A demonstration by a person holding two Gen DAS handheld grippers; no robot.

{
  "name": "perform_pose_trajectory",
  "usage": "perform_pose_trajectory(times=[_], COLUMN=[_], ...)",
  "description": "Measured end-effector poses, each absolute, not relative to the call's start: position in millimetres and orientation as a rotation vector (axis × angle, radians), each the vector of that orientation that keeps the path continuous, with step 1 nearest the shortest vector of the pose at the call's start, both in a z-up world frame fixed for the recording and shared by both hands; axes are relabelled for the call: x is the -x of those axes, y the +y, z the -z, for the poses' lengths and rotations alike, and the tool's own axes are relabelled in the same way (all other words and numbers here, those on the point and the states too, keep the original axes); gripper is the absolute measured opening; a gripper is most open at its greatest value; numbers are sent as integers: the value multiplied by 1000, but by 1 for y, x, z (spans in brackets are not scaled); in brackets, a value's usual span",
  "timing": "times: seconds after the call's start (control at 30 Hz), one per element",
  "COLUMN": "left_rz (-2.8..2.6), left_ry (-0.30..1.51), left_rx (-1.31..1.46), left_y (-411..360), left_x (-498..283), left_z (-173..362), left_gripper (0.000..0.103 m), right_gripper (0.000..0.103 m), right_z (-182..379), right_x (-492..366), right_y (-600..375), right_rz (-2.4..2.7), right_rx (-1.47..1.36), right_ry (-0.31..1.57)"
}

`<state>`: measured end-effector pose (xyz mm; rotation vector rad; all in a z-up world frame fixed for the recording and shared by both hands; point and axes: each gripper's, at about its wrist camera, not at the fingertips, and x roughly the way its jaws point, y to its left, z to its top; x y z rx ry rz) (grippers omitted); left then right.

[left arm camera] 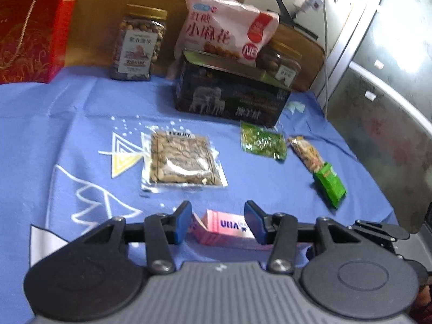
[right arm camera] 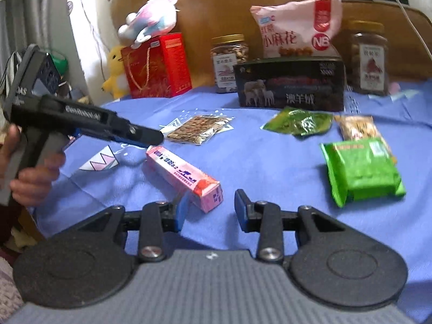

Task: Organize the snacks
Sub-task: 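Grasp the pink UHA candy box with the left gripper, then carry the pink candy box into the black tin and release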

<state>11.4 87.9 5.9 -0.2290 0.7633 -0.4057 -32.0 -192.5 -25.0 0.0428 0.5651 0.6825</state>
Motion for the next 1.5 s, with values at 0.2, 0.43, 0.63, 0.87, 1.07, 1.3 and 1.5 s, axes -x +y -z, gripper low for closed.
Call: perform_pose_trajectory(times=[0.2,0.43,0.63,0.87,1.07,1.3,1.5], left_rz=[426,461,514,508,521,489,405], left_ry=[796,797,787,815,718,573,580], left_rx=[233,186,167,153,130,142,149], left_y=[79,59,49,44,43,33,25], left_x=[-5,9,26,17,-9,-95,-192], left_z=[3,1,-3,0,-38,-96,-96], left_gripper=[48,45,43,43,41,42,43], right_gripper=[40,38,38,38,38,38,38], right_z=[31,32,24,28,3,-51,-63], right_x=[33,38,52,45,22,-56,-155], right_y=[-181,-181,-198,-197,-201,-204,-201], right_rz=[-696,-621,-578,-568,-580,-552,-526], right_rx=[-37,25,20,33,26,39,19], right_ry=[558,523,492,520,461,329,395])
